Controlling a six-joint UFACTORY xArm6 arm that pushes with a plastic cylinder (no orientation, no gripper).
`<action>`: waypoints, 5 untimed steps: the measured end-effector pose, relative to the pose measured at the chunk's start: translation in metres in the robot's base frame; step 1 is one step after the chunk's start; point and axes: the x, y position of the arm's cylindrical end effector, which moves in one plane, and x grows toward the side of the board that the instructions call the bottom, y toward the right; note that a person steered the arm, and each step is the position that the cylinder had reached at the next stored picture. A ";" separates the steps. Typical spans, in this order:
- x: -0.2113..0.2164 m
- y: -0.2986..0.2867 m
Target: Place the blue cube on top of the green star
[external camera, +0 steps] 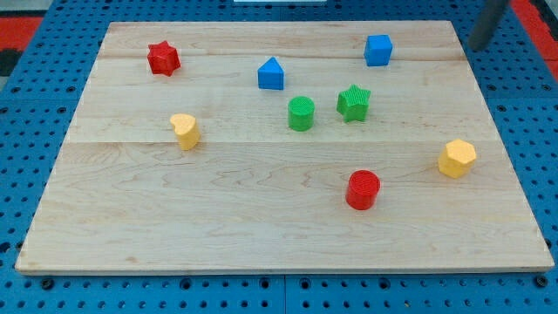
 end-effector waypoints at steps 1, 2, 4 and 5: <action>-0.015 -0.078; 0.010 -0.151; 0.066 -0.174; 0.064 -0.204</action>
